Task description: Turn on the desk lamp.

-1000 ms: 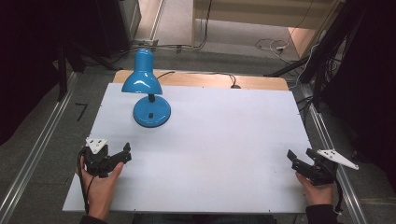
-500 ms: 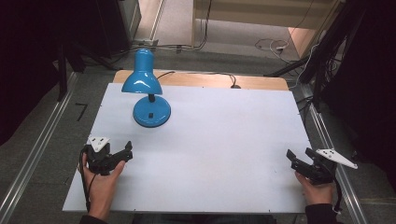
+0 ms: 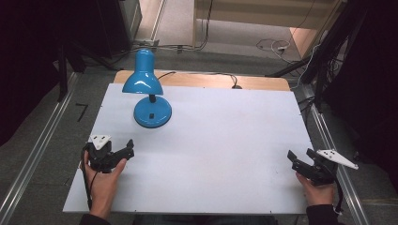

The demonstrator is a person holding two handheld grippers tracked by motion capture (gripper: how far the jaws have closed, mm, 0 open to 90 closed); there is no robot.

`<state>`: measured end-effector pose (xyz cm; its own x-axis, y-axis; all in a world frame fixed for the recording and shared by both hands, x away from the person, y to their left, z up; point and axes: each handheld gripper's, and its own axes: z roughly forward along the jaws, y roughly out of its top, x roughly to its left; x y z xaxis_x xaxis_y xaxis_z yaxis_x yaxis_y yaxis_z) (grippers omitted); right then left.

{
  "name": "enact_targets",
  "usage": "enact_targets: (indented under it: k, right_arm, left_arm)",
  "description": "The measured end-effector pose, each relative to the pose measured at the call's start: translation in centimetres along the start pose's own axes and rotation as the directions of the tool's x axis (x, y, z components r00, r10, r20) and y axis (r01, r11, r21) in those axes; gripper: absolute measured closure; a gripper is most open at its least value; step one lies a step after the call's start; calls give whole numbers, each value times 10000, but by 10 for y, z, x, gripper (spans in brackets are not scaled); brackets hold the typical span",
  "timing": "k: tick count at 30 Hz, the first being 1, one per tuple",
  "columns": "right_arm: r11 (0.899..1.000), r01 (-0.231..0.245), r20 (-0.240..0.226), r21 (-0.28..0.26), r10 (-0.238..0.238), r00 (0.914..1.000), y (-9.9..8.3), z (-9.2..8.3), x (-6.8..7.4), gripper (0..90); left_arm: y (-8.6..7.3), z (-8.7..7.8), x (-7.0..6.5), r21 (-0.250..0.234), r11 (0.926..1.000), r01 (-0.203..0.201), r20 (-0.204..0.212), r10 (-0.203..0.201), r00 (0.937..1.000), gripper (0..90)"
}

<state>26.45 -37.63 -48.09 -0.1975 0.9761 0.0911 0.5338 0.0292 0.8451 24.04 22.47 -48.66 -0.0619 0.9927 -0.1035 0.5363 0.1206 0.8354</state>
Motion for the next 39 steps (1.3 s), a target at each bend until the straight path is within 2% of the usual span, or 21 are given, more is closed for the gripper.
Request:
enact_targets:
  k: [39]
  right_arm:
    - [9998, 12, 47, 178, -13, 10000, -1, 3, 1, 200]
  left_arm:
    - [14, 24, -12, 95, 9998, 179, 605, -185, 9980, 171]
